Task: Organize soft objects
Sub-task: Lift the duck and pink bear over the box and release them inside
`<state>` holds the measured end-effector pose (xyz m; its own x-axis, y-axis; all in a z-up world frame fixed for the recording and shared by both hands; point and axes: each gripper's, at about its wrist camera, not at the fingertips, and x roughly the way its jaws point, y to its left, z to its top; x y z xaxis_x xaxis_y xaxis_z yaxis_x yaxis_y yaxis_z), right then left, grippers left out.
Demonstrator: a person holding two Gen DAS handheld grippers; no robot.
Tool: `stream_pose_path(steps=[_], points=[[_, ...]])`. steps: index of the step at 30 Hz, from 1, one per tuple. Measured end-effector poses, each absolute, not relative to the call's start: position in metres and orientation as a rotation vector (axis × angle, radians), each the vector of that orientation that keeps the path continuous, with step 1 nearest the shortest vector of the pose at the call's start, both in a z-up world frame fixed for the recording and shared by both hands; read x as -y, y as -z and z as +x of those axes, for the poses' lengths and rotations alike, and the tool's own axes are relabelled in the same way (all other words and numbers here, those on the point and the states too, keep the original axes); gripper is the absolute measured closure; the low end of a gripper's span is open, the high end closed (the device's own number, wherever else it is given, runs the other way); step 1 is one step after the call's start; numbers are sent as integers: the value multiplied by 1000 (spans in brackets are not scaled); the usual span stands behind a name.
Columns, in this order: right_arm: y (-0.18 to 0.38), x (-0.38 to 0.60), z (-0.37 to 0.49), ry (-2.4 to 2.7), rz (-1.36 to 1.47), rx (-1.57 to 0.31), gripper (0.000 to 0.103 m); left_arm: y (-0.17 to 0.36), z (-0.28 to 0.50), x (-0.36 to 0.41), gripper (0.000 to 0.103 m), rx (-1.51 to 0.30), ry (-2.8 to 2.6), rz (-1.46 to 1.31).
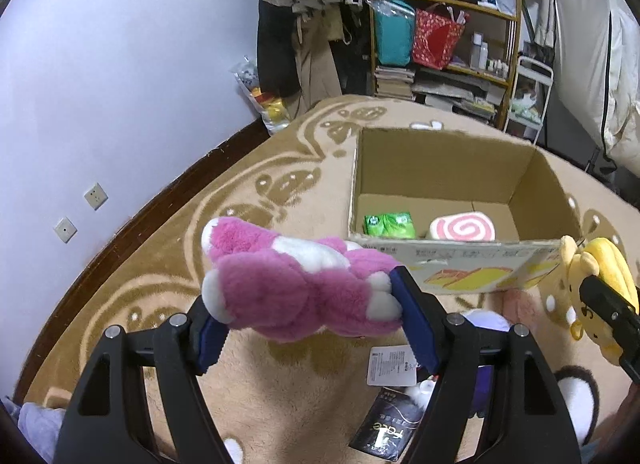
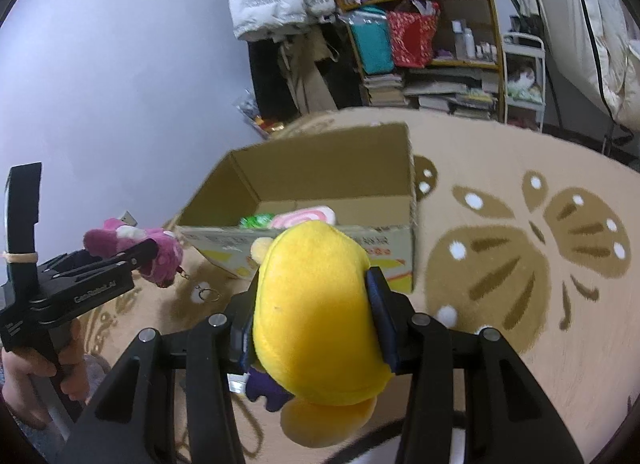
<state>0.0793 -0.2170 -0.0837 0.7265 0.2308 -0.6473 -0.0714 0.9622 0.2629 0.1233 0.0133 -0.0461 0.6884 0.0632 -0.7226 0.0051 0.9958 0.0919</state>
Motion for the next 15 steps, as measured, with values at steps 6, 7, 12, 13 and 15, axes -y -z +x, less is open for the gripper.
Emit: stream_pose_path(steps=[6, 7, 12, 13, 15], points=[[63, 208, 79, -190, 196, -681, 53, 28, 129, -18, 29, -758, -48, 90], [60, 208, 81, -192, 193, -669, 53, 25, 133, -18, 29, -752, -50, 89], [46, 212, 95, -186, 190, -635, 53, 8, 148, -19, 29, -709, -61, 98], [44, 212, 98, -185, 185, -631, 53, 5, 151, -18, 29, -700, -61, 104], [39, 212, 105, -186, 176, -621, 53, -3, 157, -16, 29, -681, -59, 115]])
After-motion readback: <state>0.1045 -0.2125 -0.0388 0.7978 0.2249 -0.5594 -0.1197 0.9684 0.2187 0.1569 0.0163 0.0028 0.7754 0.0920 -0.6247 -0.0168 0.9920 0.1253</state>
